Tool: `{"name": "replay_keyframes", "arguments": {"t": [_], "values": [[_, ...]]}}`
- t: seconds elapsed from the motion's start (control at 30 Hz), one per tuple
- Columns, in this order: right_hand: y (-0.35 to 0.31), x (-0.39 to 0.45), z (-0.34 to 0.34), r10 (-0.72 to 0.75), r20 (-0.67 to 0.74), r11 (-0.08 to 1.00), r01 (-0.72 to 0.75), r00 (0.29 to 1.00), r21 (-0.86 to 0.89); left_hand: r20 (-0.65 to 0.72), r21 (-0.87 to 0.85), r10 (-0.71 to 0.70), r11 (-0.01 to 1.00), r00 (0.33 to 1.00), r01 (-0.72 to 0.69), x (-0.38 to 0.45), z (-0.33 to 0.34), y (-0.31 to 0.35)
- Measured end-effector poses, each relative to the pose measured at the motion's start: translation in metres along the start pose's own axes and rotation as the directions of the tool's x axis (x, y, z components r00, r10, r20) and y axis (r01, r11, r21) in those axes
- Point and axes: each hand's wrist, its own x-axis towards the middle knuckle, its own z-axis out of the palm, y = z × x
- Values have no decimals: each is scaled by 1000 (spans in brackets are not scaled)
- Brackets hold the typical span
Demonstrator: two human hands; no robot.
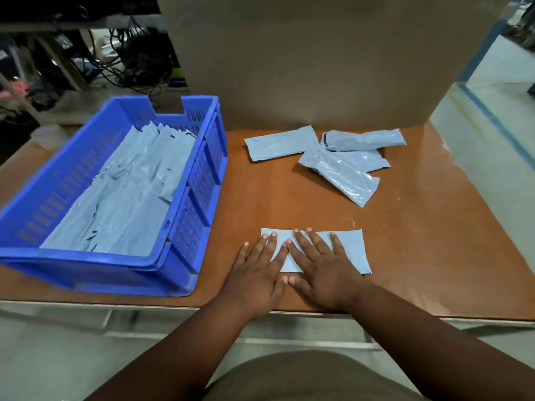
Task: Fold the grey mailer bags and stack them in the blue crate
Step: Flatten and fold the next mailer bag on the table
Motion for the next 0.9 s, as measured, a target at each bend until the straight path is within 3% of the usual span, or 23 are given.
{"name": "replay_keyframes", "arguments": {"t": [0.2,0.3,0.4,0.53,0.7,0.9], "values": [[-3,1,-9,18,15,996,-19,1000,86,13,-39,-32,999,999,33,2,-7,5],[7,2,-16,90,-25,987,-85,996,140,-74,-48,-45,998,996,42,12,-19,10],[21,8,-24,151,-134,987,-143,979,70,-192,-178,-13,984,981,-22,36,-34,20],[24,12,-14,93,-58,990,-87,994,108,-113,-284,109,949,988,-137,67,-31,45],[31,5,-3,88,-59,995,-85,994,57,-75,-154,141,977,987,-151,67,-5,40],[56,-13,2,230,-40,968,-224,972,111,2,-30,21,999,1000,-21,49,0,-3]]}}
